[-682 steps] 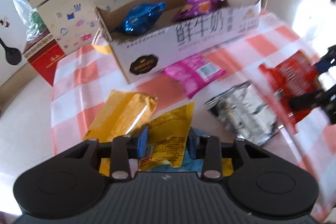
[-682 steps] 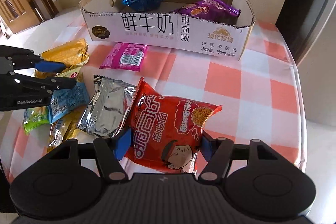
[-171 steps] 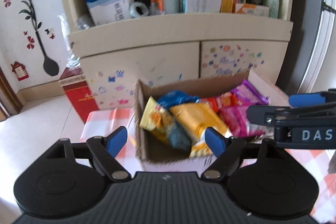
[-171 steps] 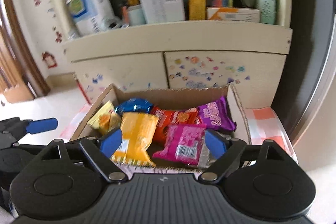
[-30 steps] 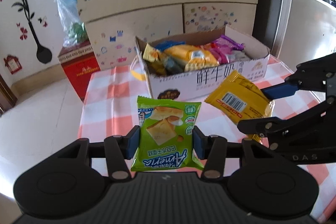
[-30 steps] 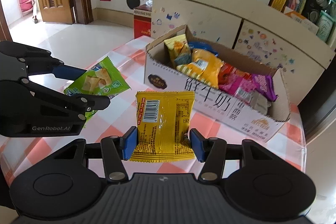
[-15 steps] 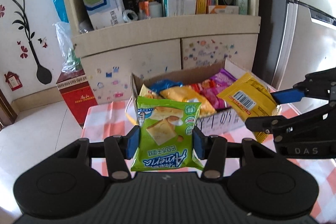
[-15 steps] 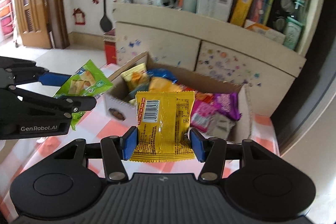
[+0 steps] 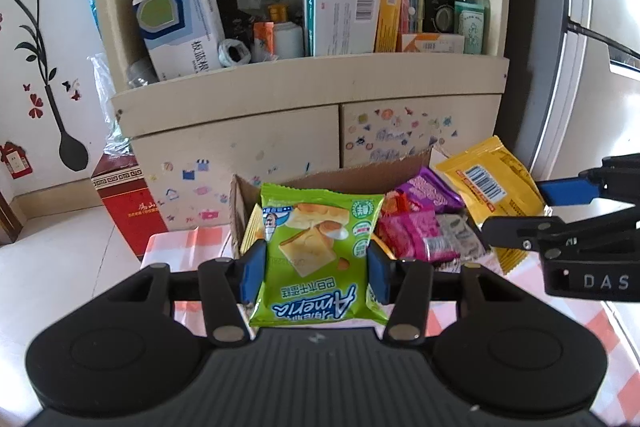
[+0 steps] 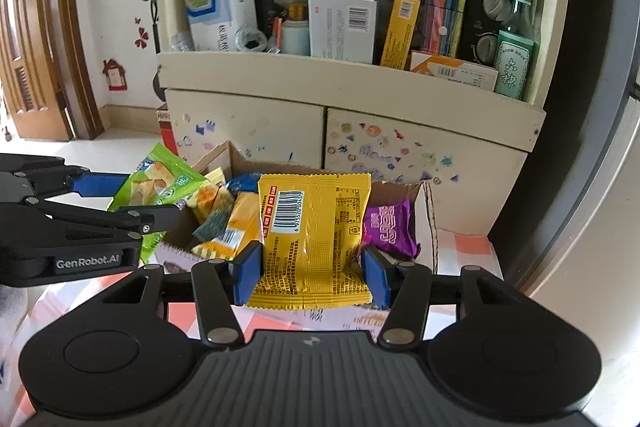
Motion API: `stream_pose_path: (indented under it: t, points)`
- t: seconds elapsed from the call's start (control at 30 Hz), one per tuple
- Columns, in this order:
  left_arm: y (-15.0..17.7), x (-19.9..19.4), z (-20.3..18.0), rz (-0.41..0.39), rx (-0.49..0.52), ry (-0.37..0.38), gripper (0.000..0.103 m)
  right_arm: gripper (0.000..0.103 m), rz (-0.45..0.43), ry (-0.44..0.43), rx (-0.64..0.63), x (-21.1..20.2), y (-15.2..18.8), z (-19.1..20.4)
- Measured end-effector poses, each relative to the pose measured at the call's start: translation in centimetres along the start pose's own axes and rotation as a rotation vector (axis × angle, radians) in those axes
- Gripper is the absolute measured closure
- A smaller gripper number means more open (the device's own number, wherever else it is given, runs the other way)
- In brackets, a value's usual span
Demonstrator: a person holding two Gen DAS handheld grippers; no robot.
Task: Organize snacks
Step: 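Carry both bags over the box, lower them inside and open both grippers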
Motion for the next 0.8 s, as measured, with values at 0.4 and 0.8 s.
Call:
stream_pose_path:
  t: [0.4, 0.8]
  points:
    - [-3.0, 5.2, -0.3, 0.009, 0.002, -0.003, 0.052, 0.042, 0.003, 0.018, 0.069, 3.8, -1.9, -1.9]
    - [-4.8, 7.1, 0.2, -0.001, -0.066, -0.036, 0.018, 0.017, -0.031, 0.059, 0.258, 6.1, -3.0, -5.4]
Point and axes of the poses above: each gripper's, at about its wrist camera, not at the fingertips, and x roughly the way its jaws point, z to its left, y to its underside, the point moved 10 cm from there along x, roughly the way its jaws point, and after that the axes turned 3 degrees about z, right-handed, at the moved point
